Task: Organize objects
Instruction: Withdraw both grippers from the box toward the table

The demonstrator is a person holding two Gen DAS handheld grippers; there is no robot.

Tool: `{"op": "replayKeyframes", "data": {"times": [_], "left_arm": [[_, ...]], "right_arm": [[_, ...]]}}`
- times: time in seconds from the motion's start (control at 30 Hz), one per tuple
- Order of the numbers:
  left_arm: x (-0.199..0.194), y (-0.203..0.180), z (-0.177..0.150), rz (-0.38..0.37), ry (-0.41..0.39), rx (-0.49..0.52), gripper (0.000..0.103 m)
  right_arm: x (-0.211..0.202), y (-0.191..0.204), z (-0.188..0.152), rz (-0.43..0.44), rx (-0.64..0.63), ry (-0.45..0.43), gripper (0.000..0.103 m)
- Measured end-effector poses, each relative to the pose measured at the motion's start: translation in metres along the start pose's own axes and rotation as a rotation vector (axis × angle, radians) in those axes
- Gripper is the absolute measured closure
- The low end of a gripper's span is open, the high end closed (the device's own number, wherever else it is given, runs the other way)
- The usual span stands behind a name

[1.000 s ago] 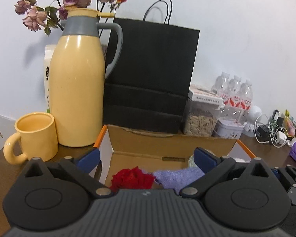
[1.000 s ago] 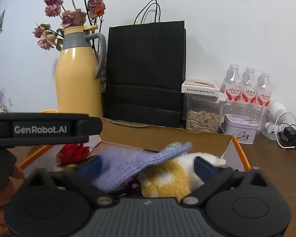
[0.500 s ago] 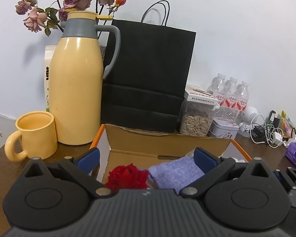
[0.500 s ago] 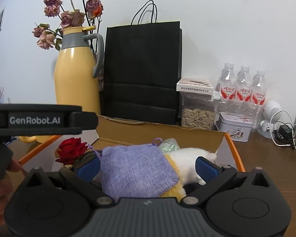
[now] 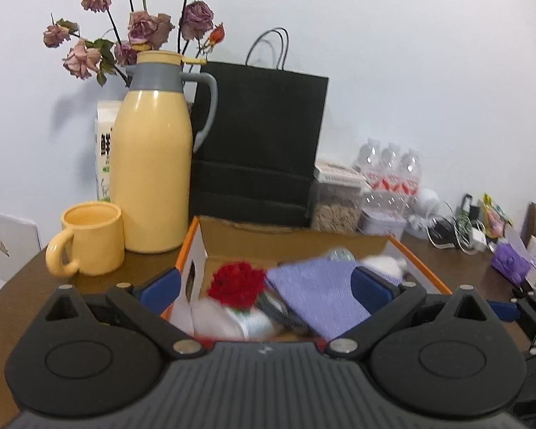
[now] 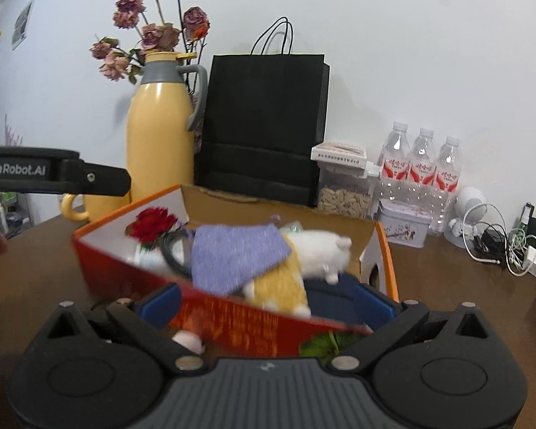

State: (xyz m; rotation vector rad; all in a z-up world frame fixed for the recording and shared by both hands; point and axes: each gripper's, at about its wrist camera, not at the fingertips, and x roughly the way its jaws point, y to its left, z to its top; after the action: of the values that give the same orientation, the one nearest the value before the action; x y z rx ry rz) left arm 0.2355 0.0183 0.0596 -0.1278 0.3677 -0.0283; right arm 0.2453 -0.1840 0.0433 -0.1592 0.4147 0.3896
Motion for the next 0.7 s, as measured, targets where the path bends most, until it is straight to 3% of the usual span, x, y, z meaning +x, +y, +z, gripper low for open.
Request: {"op": "replayKeyframes", "data": {"times": [0.27, 0.7], "left_arm": [[-0.026, 0.009, -0.027, 0.023, 0.084, -0.020, 0.000], [-0.071, 0.022, -0.057, 0.093, 0.145, -0.024, 0.000]], "right_arm": [[-0.041, -0.002, -0.032, 0.025, -0.017, 0.055, 0.000], [-0.060, 0.002, -0.072, 0.054, -0.015, 0.172, 0.000]]}}
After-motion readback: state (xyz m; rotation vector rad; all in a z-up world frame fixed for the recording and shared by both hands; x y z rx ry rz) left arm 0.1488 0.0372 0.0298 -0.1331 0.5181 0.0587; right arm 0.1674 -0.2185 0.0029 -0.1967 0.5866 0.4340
